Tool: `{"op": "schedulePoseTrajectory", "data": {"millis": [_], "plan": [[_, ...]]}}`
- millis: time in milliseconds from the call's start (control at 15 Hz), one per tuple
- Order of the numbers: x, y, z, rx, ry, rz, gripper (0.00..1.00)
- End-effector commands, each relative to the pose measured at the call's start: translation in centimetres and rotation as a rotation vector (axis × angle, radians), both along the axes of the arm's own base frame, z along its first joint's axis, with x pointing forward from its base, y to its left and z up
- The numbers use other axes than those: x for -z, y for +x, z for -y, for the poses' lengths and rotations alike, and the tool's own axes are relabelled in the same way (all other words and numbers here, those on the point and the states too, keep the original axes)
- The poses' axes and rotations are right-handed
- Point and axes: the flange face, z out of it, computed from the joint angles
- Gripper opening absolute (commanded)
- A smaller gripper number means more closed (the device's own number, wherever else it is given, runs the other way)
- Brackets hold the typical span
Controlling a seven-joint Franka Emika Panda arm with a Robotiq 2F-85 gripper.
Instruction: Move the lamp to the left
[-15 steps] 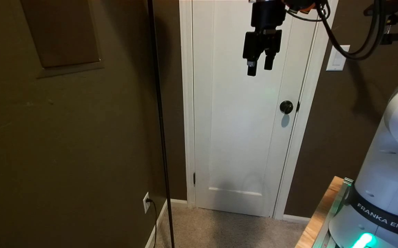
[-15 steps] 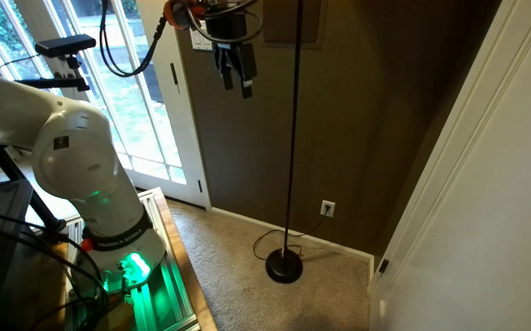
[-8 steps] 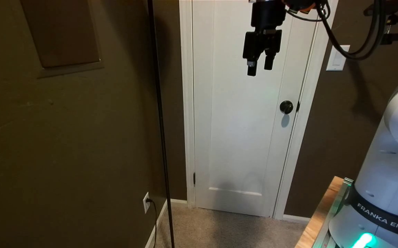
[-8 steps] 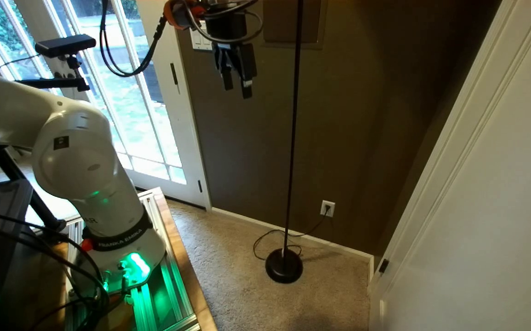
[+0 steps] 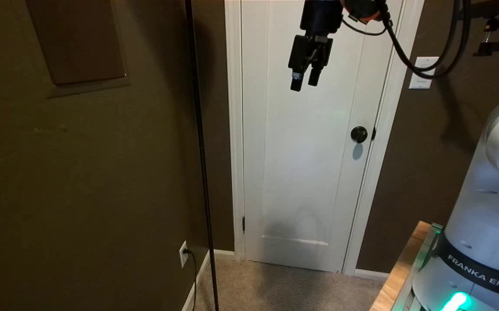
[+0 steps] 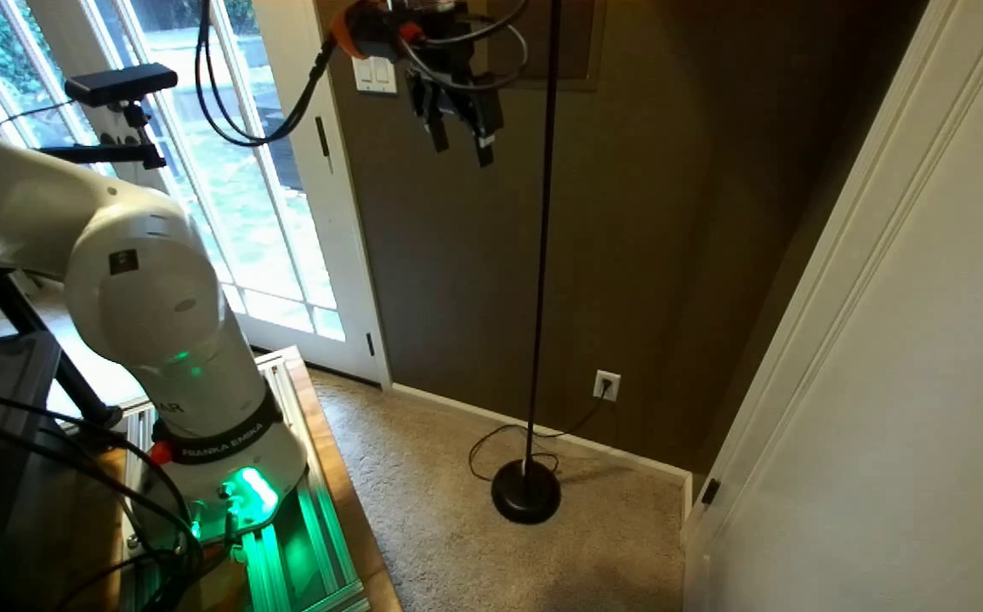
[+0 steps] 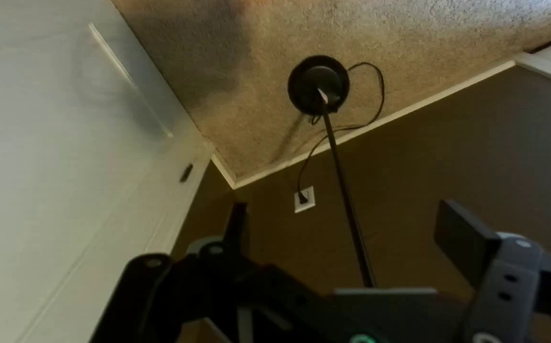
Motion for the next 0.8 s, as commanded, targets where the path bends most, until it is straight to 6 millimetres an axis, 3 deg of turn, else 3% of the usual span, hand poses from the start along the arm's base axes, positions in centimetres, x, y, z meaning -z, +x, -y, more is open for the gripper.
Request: {"op": "schedulePoseTrajectory", "data": {"millis": [0,333,733], "plan": [[0.2,3.3,-0.4,-0.171,0.055,0.063,1.0],[0.1,7.7,-1.1,-0.426,0.037,0.173,1.0],[-1.9,12.3,-2.9,-0.692,0.137,0.309,1.0]]}}
